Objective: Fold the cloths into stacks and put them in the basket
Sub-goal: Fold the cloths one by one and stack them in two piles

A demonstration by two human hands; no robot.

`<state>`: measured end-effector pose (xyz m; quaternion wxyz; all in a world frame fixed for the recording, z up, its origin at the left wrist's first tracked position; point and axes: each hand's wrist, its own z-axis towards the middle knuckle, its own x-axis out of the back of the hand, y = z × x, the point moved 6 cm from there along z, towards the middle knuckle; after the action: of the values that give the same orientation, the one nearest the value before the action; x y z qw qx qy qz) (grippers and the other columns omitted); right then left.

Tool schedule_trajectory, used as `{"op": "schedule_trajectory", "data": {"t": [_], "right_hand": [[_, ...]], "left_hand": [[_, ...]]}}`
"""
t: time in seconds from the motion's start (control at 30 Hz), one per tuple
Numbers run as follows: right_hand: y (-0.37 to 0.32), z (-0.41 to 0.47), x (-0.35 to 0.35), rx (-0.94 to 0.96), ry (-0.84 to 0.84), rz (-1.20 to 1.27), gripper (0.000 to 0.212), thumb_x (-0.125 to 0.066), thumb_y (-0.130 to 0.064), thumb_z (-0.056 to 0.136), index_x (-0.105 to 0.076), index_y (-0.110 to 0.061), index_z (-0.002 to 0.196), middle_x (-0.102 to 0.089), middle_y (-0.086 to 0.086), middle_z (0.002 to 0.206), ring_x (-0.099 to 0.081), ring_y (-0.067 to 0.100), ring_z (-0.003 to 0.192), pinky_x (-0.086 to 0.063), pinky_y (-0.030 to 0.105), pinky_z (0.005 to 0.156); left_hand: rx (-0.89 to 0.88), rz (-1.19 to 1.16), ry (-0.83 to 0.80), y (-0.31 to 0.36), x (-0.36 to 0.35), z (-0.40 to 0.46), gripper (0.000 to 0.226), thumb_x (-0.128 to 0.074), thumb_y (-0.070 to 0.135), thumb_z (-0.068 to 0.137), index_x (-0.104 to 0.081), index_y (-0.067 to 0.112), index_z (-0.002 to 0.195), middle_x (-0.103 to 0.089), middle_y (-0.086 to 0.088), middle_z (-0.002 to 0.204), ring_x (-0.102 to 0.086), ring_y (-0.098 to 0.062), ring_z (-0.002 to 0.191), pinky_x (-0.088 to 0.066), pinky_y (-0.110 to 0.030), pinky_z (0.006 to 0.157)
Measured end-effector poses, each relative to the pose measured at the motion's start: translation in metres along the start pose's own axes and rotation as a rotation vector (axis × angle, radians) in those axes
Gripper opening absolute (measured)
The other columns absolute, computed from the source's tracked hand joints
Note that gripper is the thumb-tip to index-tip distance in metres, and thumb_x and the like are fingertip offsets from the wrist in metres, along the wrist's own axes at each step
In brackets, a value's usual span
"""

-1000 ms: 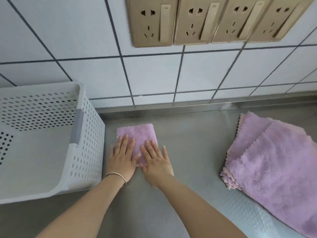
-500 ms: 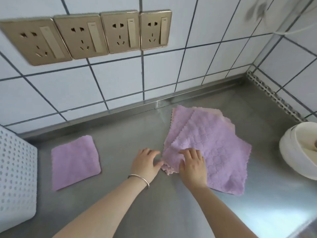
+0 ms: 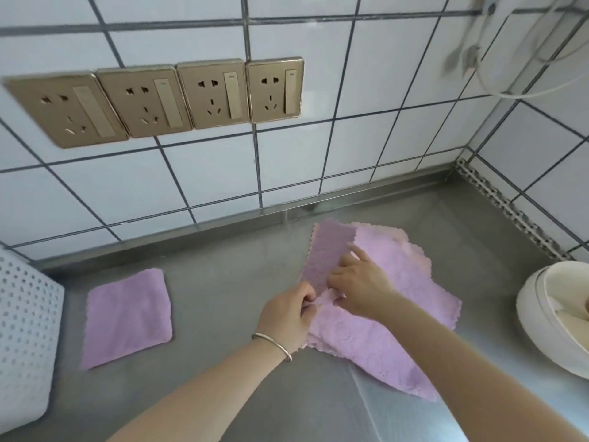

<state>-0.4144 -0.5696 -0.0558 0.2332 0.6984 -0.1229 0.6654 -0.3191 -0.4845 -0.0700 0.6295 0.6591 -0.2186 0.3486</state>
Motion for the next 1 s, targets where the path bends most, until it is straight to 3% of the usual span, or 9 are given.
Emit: {"op": "schedule_trajectory", "data": {"t": [0.1,0.17,0.23,0.33,0.57,0.7,0.8,0.93,1.0], "right_hand": [[0.036,-0.006,0.022,-0.072,-0.225,-0.042,0.017,-0.064,-0.046,0.074,-0.061,-0.030,0.076,-0.069,-0.002,0.086,-0.054,0.019,0.104,-0.012,0.037,0.115],[0.052,-0.013,0.049,-0.187,-0.217,0.018,0.026,-0.058,-0.054,0.079,-0.053,-0.030,0.072,-0.063,0.000,0.090,-0.051,0.019,0.110,-0.020,0.036,0.113],[0.055,-0.016,0.081,-0.259,-0.141,0.105,0.042,-0.061,-0.056,0.077,-0.038,-0.026,0.061,-0.053,-0.004,0.071,-0.053,0.019,0.089,-0.032,0.028,0.093],[0.041,-0.010,0.126,-0.342,-0.030,0.358,0.057,-0.072,-0.053,0.069,-0.030,-0.017,0.057,-0.040,-0.003,0.054,-0.040,0.017,0.058,-0.027,0.030,0.055],[-0.027,0.026,0.212,-0.318,0.270,0.349,0.046,-0.069,-0.033,0.077,-0.032,-0.018,0.055,-0.041,-0.003,0.052,-0.042,0.024,0.061,-0.026,0.031,0.049],[-0.078,0.012,0.226,-0.110,0.498,0.196,0.034,-0.079,-0.018,0.065,-0.047,-0.013,0.056,-0.041,-0.003,0.052,-0.042,0.023,0.051,-0.025,0.024,0.046],[-0.119,-0.011,0.188,0.034,0.407,0.175,0.027,-0.082,-0.015,0.051,-0.055,-0.015,0.056,-0.052,-0.003,0.051,-0.052,0.021,0.043,-0.029,0.021,0.038],[-0.166,-0.046,0.093,0.091,0.088,0.183,0.040,-0.086,-0.012,0.030,-0.063,-0.029,0.059,-0.057,-0.011,0.057,-0.059,0.015,0.046,-0.035,0.017,0.035],[-0.189,-0.067,0.045,0.097,-0.097,0.217,0.043,-0.086,-0.016,0.023,-0.066,-0.035,0.057,-0.057,-0.017,0.056,-0.059,0.007,0.046,-0.033,0.015,0.034]], "left_hand": [[-0.016,-0.037,0.026,-0.001,0.042,-0.012,0.006,-0.060,0.018,0.083,-0.054,0.017,0.082,-0.052,0.008,0.067,-0.054,-0.016,0.066,-0.030,-0.023,0.057],[-0.002,-0.085,0.034,-0.004,0.078,-0.021,0.018,-0.062,0.026,0.082,-0.047,0.031,0.074,-0.052,0.014,0.058,-0.050,0.000,0.058,-0.031,-0.013,0.053],[0.003,-0.105,0.066,-0.004,0.119,-0.032,0.027,-0.063,0.031,0.079,-0.040,0.034,0.066,-0.055,0.024,0.060,-0.048,0.007,0.058,-0.033,-0.008,0.054],[-0.002,-0.049,0.106,-0.005,0.174,-0.040,0.021,-0.065,0.035,0.078,-0.046,0.031,0.071,-0.050,0.014,0.054,-0.047,0.002,0.055,-0.034,-0.012,0.054],[-0.016,0.326,0.409,-0.010,0.312,-0.082,0.016,-0.068,0.030,0.081,-0.064,0.015,0.087,-0.063,0.002,0.074,-0.055,-0.021,0.070,-0.035,-0.026,0.059],[-0.189,0.553,0.534,-0.015,0.336,-0.143,0.026,-0.055,0.042,0.080,-0.067,0.019,0.079,-0.065,0.002,0.073,-0.061,-0.021,0.067,-0.041,-0.025,0.056],[-0.200,0.513,0.425,-0.045,0.307,-0.193,0.022,-0.051,0.039,0.077,-0.067,0.024,0.075,-0.059,0.010,0.074,-0.053,-0.007,0.064,-0.044,-0.023,0.053],[-0.098,0.398,0.137,-0.109,0.235,-0.249,0.005,-0.058,0.034,0.075,-0.061,0.032,0.078,-0.046,0.015,0.086,-0.051,-0.002,0.065,-0.038,-0.013,0.055],[-0.008,0.331,0.041,-0.144,0.198,-0.275,0.015,-0.068,0.025,0.073,-0.060,0.034,0.083,-0.046,0.016,0.089,-0.054,0.000,0.064,-0.044,-0.014,0.055]]}}
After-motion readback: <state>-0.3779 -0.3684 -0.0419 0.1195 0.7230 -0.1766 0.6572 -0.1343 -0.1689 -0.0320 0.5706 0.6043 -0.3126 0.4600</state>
